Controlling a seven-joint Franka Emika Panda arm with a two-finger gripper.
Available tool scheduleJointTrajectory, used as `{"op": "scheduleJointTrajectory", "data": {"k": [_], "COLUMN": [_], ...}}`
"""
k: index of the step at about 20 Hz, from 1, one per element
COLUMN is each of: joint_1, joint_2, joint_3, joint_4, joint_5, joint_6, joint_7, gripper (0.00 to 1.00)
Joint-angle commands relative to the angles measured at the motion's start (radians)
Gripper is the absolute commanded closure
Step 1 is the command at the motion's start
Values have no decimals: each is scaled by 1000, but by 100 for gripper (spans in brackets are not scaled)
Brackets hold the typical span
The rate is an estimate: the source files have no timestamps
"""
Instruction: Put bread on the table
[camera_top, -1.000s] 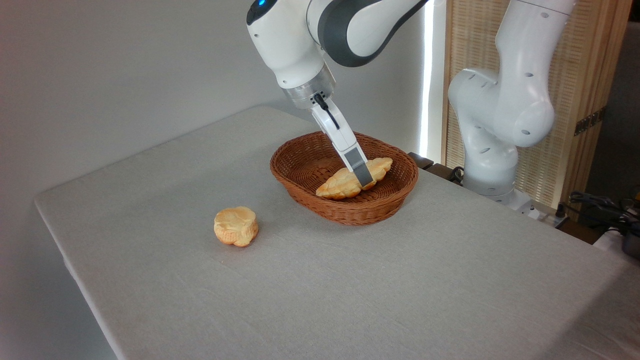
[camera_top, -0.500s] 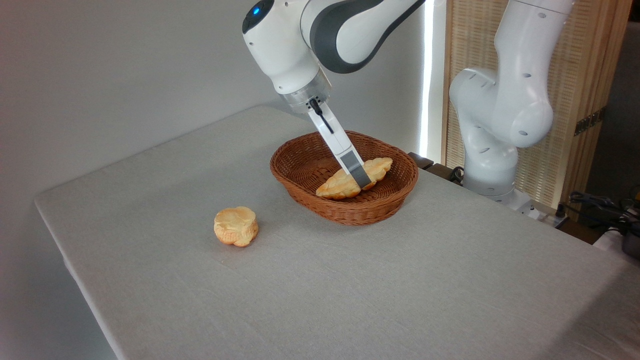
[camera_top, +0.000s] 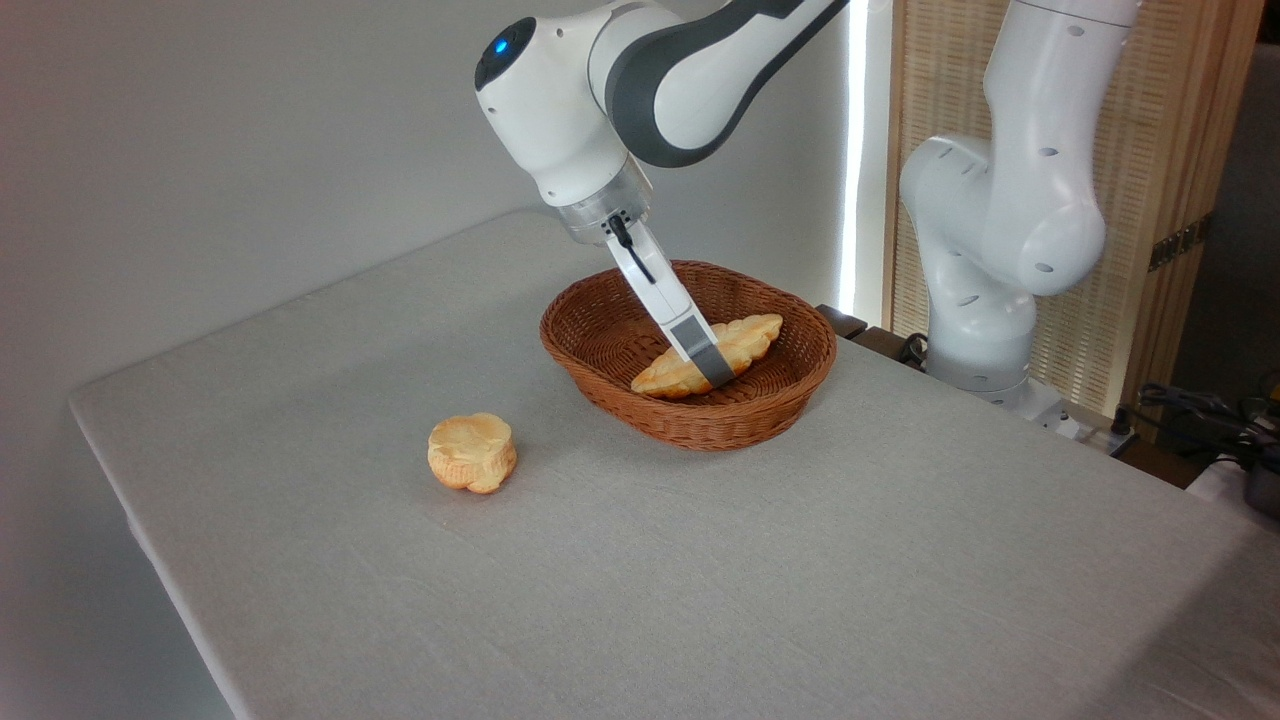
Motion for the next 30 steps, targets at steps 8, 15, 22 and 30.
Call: {"op": "scheduleJointTrajectory", "data": {"k": [8, 15, 22, 30], "joint_1": [-2, 2, -2, -2], "joint_2": [1, -2, 15, 30], "joint_3": [-16, -17, -31, -40], "joint_4": [0, 7, 7, 7], "joint_5": [-20, -20, -20, -9], "joint_6": [21, 21, 21, 32], "joint_7": [8, 6, 6, 16], "gripper": [0, 0, 0, 4]}}
